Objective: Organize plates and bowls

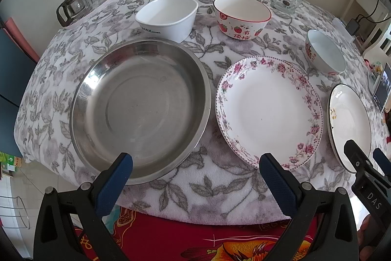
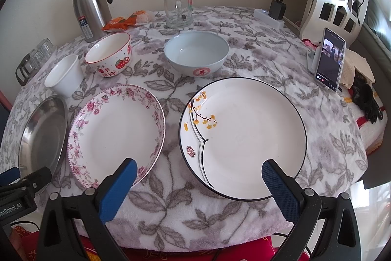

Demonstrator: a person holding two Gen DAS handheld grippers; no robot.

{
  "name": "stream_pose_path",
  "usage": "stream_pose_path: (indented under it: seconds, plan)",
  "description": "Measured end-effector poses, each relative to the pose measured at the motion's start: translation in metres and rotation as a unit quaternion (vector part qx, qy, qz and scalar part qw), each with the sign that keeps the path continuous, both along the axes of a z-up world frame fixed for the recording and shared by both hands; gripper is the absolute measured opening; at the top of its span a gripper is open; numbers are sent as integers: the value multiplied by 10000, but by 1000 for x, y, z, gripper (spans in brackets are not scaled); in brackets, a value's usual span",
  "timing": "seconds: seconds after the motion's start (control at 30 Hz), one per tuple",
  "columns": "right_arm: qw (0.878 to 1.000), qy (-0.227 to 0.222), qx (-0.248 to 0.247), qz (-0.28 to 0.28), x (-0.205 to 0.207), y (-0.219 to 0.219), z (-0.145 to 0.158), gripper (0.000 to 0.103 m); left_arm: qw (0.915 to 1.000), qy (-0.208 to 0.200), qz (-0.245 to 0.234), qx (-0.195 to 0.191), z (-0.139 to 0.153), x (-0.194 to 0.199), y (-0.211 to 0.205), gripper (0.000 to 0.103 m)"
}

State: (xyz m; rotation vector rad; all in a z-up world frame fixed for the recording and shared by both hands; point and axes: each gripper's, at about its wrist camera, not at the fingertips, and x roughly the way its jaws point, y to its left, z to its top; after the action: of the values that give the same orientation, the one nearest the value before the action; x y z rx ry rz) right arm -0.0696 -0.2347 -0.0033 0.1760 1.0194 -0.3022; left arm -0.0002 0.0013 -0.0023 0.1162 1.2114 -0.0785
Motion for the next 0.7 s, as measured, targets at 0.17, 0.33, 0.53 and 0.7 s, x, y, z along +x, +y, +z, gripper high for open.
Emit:
stream_pose_path:
  seconds: [0.17,0.33,0.53,0.7]
  plan:
    - [10000,33,-39,69,0,3,-1,103,10000,7,29,-18,1,1,-1,103]
    - [9999,87,-82,112,3,9,1,103,9999,59,81,-28,2,4,7,103]
    - [9997,91,-128,197,9,19,1,103,9994,-128,323,-19,6,6,17,103]
    - [9993,2,-65,361,22,34,4,103,9942,-258,1006,-270,12,17,48,103]
